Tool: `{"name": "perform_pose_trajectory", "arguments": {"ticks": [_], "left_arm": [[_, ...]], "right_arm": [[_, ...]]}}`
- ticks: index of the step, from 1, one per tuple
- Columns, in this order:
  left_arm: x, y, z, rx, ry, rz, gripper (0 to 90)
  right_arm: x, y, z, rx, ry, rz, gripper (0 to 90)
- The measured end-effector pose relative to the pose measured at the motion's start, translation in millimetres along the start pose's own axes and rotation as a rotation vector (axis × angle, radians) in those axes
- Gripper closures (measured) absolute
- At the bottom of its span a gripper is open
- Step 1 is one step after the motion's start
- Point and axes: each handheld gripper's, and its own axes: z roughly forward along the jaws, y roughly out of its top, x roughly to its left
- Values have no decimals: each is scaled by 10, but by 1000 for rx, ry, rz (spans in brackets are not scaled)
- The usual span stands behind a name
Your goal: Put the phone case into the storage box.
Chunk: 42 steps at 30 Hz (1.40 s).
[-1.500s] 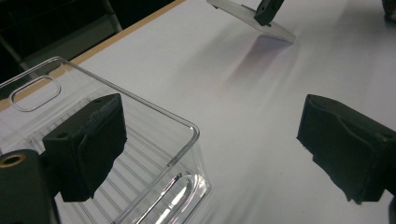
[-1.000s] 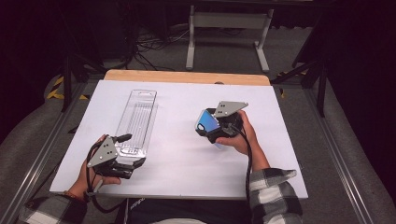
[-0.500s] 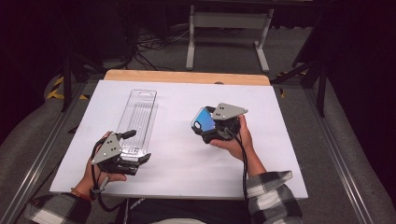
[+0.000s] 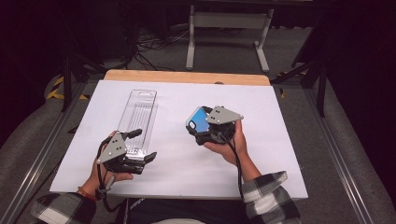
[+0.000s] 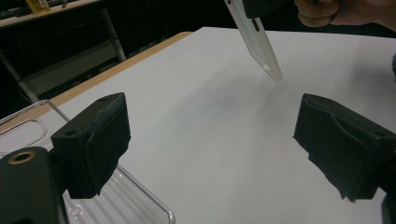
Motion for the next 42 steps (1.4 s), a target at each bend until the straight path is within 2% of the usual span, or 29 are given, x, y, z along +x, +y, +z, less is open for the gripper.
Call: {"name": "perform_pose_trajectory", "arguments": {"ticks": [1,6,8,12,21,24,28,30,34,42], "left_arm": [[-6,11,18,0,-1,0,114],[-27,65,108,-14,-21,-9,115],[-34,89,140,-23,-16,-1,124],[-35,126,227,-41,-33,-39,137],[-132,175,417,-32,-49,-33,129],[-155,192,483,-35,-67,-28,143],[-189,214,616,-35,-82,-57,164],[-205,222,676,-38,-93,-79,203],[-221,246,758,-42,-85,-84,265],[-271,260,916,-68,-69,-140,450]], "right_arm": [[10,6,0,-7,9,4,177],[88,41,-5,-39,-22,18,176],[120,51,-9,-45,-40,21,176],[200,63,-12,-68,-59,25,176],[297,52,11,-117,-91,47,176],[321,39,32,-134,-109,57,176],[337,25,40,-159,-127,83,176],[344,21,41,-161,-137,90,176],[358,8,43,-181,-149,97,176],[407,-25,49,-212,-166,115,176]]}}
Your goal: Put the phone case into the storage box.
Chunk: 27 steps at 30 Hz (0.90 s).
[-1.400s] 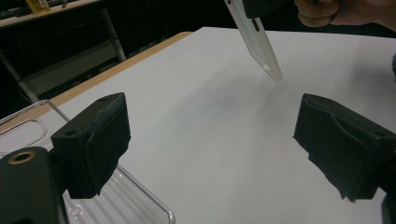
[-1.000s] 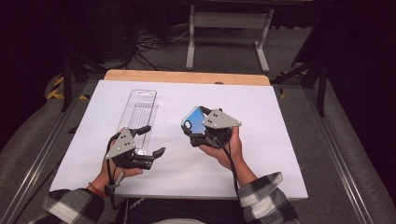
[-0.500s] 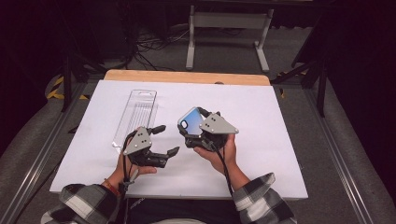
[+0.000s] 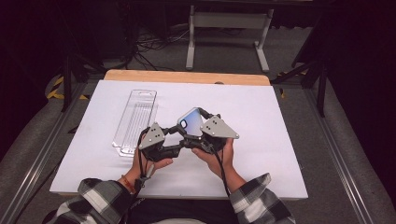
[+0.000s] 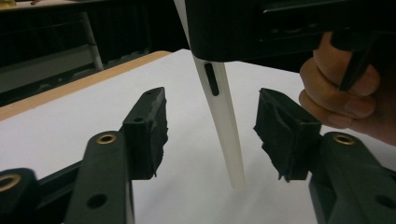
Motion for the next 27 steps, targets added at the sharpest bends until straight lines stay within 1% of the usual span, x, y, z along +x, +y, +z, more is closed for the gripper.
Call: {"name": "perform_pose_trajectory", "arguments": {"ticks": [4,5,6,8,9,10,14,15,18,19,20,21,25,27], "left_arm": [[9,-10,25,-8,5,-6,526],[11,-11,17,-8,1,-1,592],[9,-8,9,-10,7,8,632],[0,-6,1,-17,4,10,660],[0,-1,-10,-19,10,17,660],[5,3,-23,-24,8,22,684],[9,3,-29,-27,-10,19,755],[11,1,-28,-31,-7,17,770],[37,5,-36,-23,-6,12,788],[49,6,-38,-23,-2,13,797],[57,5,-44,-20,-8,2,803],[61,5,-45,-21,-10,1,805],[64,19,-60,-13,-24,11,807],[65,31,-75,-8,-37,18,807]], "right_arm": [[22,-12,0,-10,-4,6,176],[27,-20,-3,-13,-3,-1,176],[40,-25,-1,-16,1,2,176],[71,-38,-6,-29,5,-12,176],[71,-38,-6,-29,5,-12,176],[86,-42,-8,-35,10,-7,176],[99,-41,-18,-40,11,-13,176],[100,-41,-19,-40,12,-14,176],[106,-45,-19,-48,11,-2,176],[106,-46,-21,-46,11,-7,176],[105,-47,-23,-45,11,-12,177],[110,-48,-23,-46,10,-9,176],[138,-38,-39,-45,0,-26,176],[149,-31,-49,-47,0,-20,176]]}}
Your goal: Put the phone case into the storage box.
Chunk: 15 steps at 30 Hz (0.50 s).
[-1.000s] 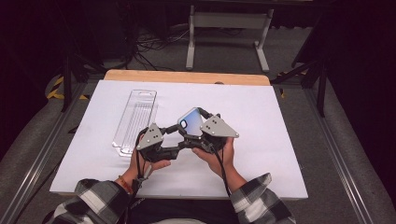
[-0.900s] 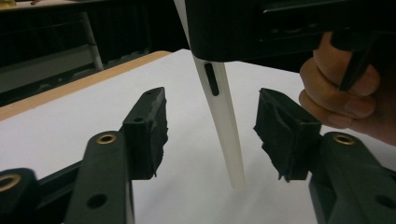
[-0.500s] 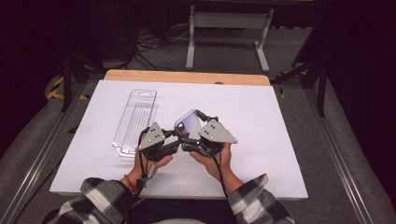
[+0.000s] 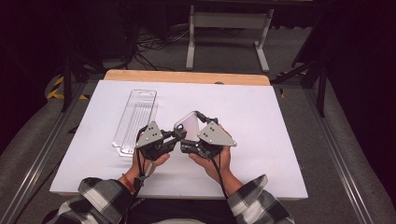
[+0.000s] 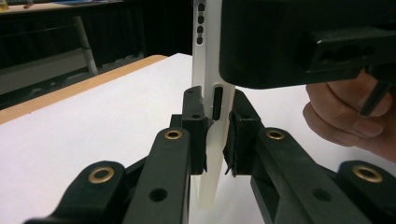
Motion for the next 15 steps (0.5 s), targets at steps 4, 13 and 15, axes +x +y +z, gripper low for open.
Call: {"name": "perform_pose_trajectory", "arguments": {"ticks": [4,13,15], "left_arm": [[5,17,-16,0,-14,11,809],[5,28,-40,24,-40,28,810],[3,30,-45,25,-41,28,810]], "right_arm": [[9,21,-20,0,3,6,175],[29,59,-62,44,7,23,173],[32,67,-69,49,7,20,173]]}}
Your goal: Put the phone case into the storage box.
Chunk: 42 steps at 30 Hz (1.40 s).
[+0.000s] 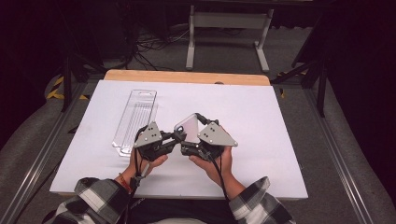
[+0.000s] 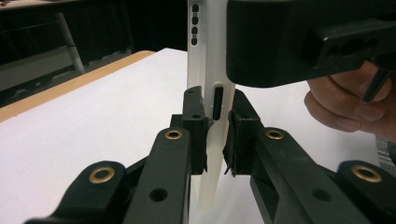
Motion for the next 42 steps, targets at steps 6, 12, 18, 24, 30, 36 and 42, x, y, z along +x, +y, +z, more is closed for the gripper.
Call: {"name": "perform_pose_trajectory", "arguments": {"ticks": [6,12,18,24,30,36,42], "left_arm": [[-5,13,-13,2,11,18,809],[4,21,-36,12,23,22,809],[33,35,-57,21,20,34,810],[35,49,-84,30,19,46,810],[59,62,-122,39,14,53,811],[63,71,-145,35,11,55,810],[68,78,-165,42,5,64,811]], "right_arm": [[29,14,-38,11,-16,-15,176],[39,28,-77,8,-32,-24,207],[27,50,-111,-3,-27,-29,215],[7,62,-157,-10,-20,-33,206],[-66,67,-256,-19,-21,-37,198],[-160,11,-323,1,-42,-52,195],[-244,-79,-337,27,-49,-66,190]]}}
